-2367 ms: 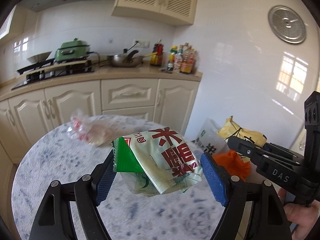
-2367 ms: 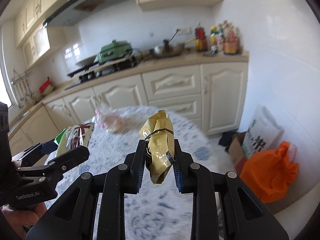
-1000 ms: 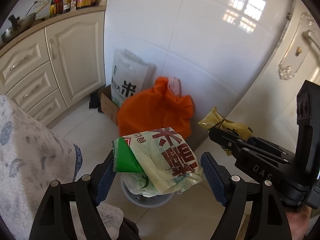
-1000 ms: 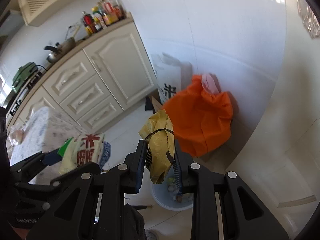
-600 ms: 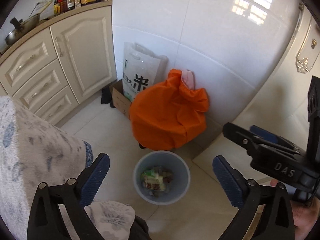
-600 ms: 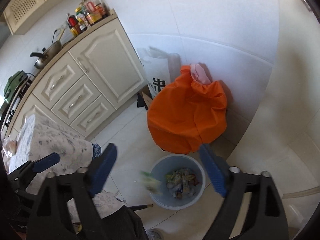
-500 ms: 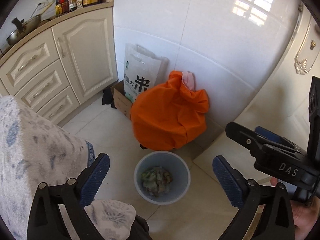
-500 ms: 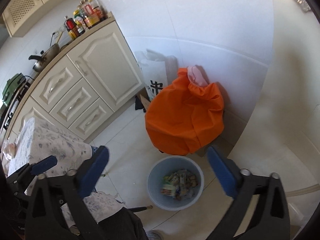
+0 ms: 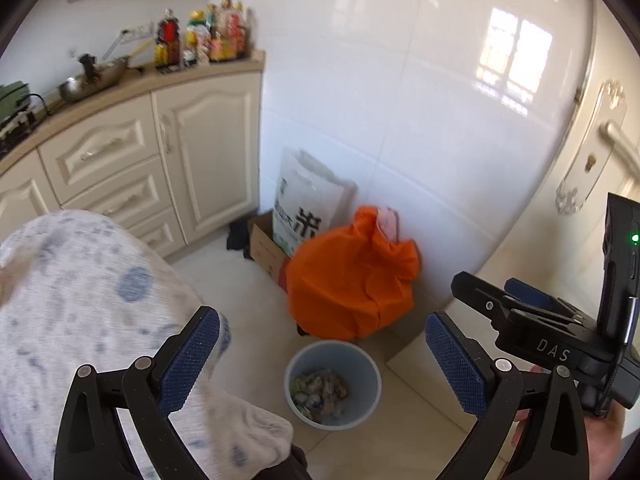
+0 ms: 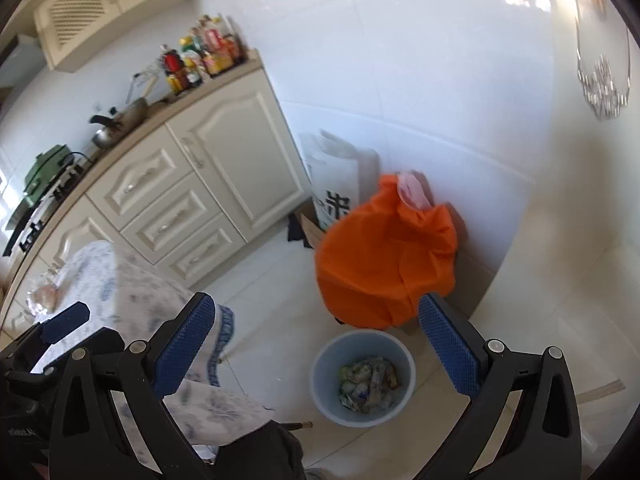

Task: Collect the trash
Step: 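Return both tools from the bin to the table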

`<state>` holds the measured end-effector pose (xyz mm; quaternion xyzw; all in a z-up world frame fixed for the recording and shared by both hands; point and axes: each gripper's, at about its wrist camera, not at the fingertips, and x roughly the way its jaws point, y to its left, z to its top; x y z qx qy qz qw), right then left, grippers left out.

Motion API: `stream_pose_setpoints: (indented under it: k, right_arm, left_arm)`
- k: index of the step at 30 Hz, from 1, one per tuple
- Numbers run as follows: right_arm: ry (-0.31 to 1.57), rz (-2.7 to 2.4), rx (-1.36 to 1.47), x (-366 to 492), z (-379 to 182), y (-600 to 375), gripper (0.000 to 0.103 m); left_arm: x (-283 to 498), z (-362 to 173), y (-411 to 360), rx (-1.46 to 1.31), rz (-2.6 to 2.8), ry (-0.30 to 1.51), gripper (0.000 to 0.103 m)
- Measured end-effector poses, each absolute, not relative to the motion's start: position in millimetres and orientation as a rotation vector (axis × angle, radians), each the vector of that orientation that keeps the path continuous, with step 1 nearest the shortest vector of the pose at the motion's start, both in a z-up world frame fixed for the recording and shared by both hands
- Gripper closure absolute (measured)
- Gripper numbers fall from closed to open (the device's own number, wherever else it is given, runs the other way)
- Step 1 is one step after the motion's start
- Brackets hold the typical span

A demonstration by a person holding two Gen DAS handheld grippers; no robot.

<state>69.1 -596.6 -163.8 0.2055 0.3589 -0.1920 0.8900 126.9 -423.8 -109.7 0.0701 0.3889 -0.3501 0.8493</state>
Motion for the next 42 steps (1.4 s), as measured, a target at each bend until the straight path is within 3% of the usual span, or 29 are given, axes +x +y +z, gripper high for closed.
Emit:
stream_pose_setpoints:
  k: [20, 31, 42]
  right_arm:
    - [0.602, -0.113, 0.196, 112, -70, -420, 0.0]
    - [0.569, 0.053, 0.069, 139, -50, -315, 0.0]
    - [0.562, 0.184, 0.001, 165, -51, -238, 0.0]
  left_arm:
    - [52, -19, -165, -0.022, -0.513, 0.557, 0.001]
    - [31, -17, -56, -0.118, -0.343, 0.507, 0.001]
    - [25, -24, 5, -0.163, -0.191, 0.49, 0.001]
